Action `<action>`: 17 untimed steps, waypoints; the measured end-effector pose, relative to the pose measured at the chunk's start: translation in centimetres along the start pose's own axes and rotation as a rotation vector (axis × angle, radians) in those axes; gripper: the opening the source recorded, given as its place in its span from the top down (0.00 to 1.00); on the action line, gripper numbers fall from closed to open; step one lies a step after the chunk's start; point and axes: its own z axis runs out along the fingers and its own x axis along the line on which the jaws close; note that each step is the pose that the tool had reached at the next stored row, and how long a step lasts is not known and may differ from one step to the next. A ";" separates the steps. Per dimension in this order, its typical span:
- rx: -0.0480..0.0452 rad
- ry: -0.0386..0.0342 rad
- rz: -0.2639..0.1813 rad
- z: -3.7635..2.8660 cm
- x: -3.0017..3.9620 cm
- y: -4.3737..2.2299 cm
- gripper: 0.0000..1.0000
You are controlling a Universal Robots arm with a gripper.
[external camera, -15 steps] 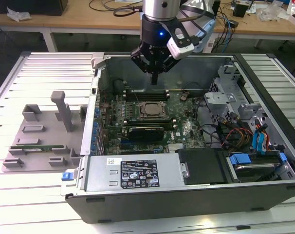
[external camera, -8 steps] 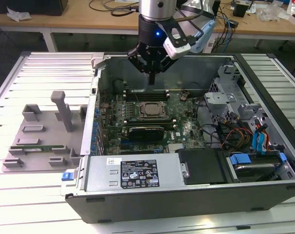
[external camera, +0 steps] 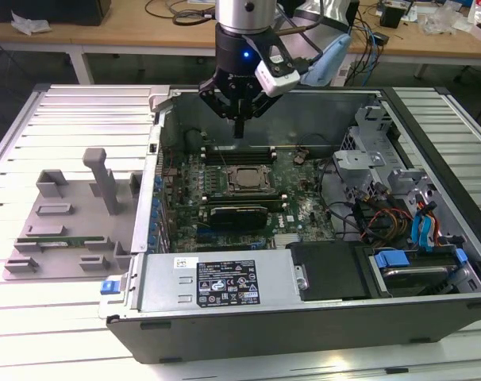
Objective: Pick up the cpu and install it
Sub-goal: 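Install the first cpu locking lever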
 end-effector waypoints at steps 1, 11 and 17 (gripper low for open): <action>0.0000 0.0000 0.000 0.00 0.19 0.01 0.89; 0.0000 0.0000 0.000 0.03 1.27 0.08 0.89; 0.0000 0.0000 0.000 0.04 1.69 0.09 0.89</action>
